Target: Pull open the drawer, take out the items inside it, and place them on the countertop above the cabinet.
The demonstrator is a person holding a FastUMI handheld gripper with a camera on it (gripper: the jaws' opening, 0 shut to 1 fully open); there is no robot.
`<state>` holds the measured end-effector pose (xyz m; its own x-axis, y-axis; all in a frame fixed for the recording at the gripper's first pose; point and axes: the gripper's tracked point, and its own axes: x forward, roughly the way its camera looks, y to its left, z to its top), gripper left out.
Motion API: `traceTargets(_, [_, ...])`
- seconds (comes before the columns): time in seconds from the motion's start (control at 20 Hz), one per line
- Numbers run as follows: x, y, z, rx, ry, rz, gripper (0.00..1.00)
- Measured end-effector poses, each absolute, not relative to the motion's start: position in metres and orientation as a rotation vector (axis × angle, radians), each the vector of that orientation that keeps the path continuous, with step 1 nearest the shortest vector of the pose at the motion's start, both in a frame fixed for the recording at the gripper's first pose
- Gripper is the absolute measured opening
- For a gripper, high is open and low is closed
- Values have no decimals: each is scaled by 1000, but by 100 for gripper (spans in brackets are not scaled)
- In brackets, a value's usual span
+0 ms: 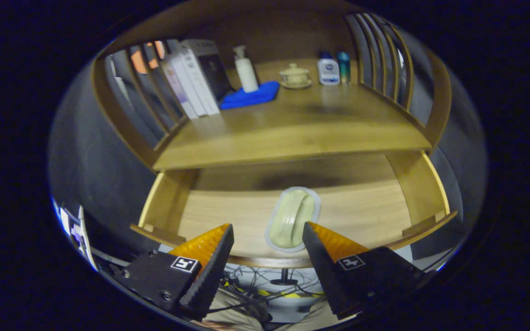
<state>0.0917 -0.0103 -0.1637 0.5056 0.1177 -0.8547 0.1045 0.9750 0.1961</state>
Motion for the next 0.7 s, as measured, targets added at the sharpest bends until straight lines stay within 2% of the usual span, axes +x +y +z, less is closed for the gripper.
traceTargets(0.2, [111,-22,-183,192,1118,-41,92])
traceTargets(0.35, [120,-33,-197,192,1165,-104,72])
traceTargets(0.5, [124,-34,-205,209,1202,-117,56])
traceTargets(0.65, [124,-33,-217,225,1238,-132,50])
traceTargets(0.7, [123,-33,-220,229,1246,-140,44])
